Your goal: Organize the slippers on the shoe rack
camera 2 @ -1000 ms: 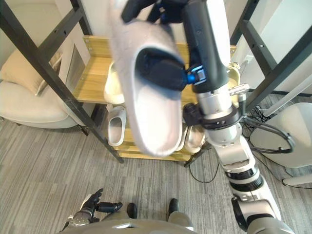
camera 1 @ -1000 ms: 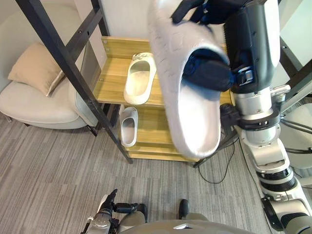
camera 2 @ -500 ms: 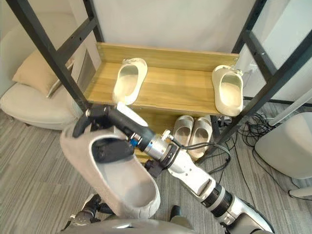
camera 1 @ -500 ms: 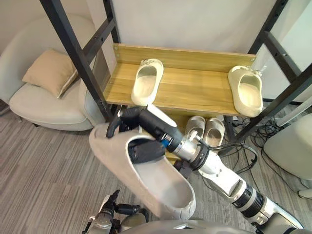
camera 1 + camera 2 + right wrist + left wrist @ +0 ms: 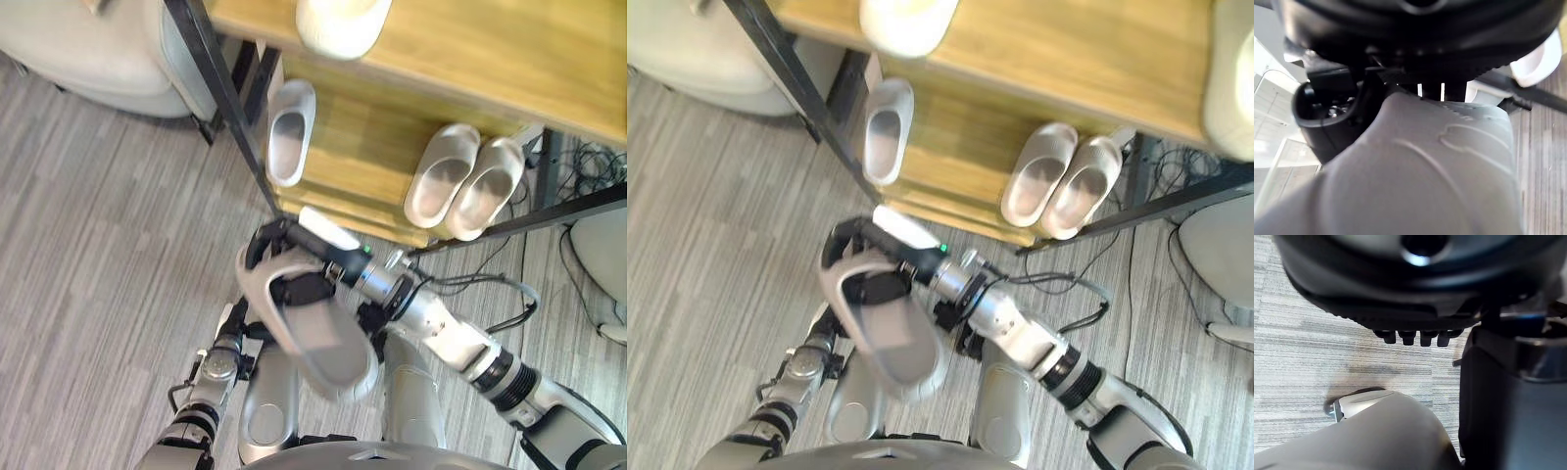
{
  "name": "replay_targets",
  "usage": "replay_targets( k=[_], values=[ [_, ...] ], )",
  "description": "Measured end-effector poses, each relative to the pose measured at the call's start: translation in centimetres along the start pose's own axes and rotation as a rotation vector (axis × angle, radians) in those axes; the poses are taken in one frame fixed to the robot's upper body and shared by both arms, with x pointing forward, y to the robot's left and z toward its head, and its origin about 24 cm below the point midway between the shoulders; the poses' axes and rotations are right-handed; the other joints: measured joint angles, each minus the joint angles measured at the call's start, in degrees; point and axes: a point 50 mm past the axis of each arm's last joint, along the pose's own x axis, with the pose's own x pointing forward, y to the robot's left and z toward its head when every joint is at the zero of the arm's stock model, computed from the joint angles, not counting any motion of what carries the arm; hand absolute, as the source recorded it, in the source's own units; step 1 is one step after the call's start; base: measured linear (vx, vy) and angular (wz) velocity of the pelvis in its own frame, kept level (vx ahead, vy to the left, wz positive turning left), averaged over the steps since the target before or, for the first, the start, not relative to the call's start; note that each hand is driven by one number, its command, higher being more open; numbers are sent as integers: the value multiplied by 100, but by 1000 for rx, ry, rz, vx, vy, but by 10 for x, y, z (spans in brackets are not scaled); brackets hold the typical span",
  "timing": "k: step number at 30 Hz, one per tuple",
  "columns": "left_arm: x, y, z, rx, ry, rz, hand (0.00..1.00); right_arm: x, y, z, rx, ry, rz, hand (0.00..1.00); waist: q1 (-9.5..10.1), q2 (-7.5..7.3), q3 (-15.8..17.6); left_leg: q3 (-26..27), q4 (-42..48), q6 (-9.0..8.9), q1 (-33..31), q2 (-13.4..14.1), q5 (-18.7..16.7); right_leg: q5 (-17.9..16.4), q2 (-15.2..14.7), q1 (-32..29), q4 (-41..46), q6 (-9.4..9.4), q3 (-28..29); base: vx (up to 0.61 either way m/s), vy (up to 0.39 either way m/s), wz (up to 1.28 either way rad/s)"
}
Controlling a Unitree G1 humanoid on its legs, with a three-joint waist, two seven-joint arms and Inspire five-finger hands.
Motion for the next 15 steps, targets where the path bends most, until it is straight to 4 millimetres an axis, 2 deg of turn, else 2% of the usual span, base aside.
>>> replay_targets(
  k=[2, 6, 9, 15],
  values=[
    [4, 0, 15, -5, -59, 2, 100, 6, -30, -5, -103, 18, -157, 0, 36, 8, 56, -116, 395, -53, -428, -15, -95, -231, -111, -420, 526, -56, -76, -102, -71, 17],
    [7, 4, 30, -53, -115, 37, 100, 10, -61, 1, -187, -1, -351, 0, 16, 4, 90, -232, 993, -88, -1036, -30, -272, -570, -341, -978, 1272, -143, -271, -87, -46, 8],
    [9, 5, 41, -83, -151, 60, 100, 12, -73, 4, -226, -12, -435, 0, 22, -13, 106, -309, 1317, -135, -1407, -50, -360, -775, -442, -1324, 1671, -149, -310, -107, -20, 9],
    [10, 8, 62, -111, -230, 81, 100, 32, -96, 20, -321, -75, -512, 0, 81, -59, 143, -394, 1686, -185, -2030, -104, -388, -1031, -676, -1922, 2254, -217, -389, -69, 4, 10]
  ],
)
